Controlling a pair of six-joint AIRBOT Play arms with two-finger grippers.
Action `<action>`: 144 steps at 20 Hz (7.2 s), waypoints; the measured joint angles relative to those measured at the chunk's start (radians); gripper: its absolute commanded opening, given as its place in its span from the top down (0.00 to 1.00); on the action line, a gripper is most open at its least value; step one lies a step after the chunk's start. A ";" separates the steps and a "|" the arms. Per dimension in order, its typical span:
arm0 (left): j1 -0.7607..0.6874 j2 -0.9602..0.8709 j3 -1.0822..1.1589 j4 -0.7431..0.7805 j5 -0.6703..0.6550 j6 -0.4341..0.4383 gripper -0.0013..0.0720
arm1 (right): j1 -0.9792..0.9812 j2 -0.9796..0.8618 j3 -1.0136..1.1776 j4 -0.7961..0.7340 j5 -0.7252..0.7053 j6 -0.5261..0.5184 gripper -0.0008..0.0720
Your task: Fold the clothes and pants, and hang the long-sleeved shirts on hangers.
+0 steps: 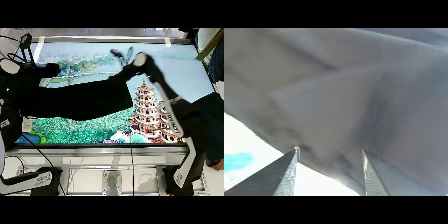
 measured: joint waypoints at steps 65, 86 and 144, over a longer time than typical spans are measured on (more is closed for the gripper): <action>-0.703 -0.583 0.280 0.757 -0.011 -0.429 0.96 | -0.348 0.038 -0.011 0.076 0.024 -0.032 0.51; -0.528 -0.591 0.504 1.140 -0.212 -0.517 0.02 | -0.353 -0.068 -0.047 0.142 0.074 -0.053 0.33; -0.582 -0.455 0.494 0.851 -0.510 -0.384 0.85 | -0.417 0.017 -0.092 -0.050 0.325 0.109 0.98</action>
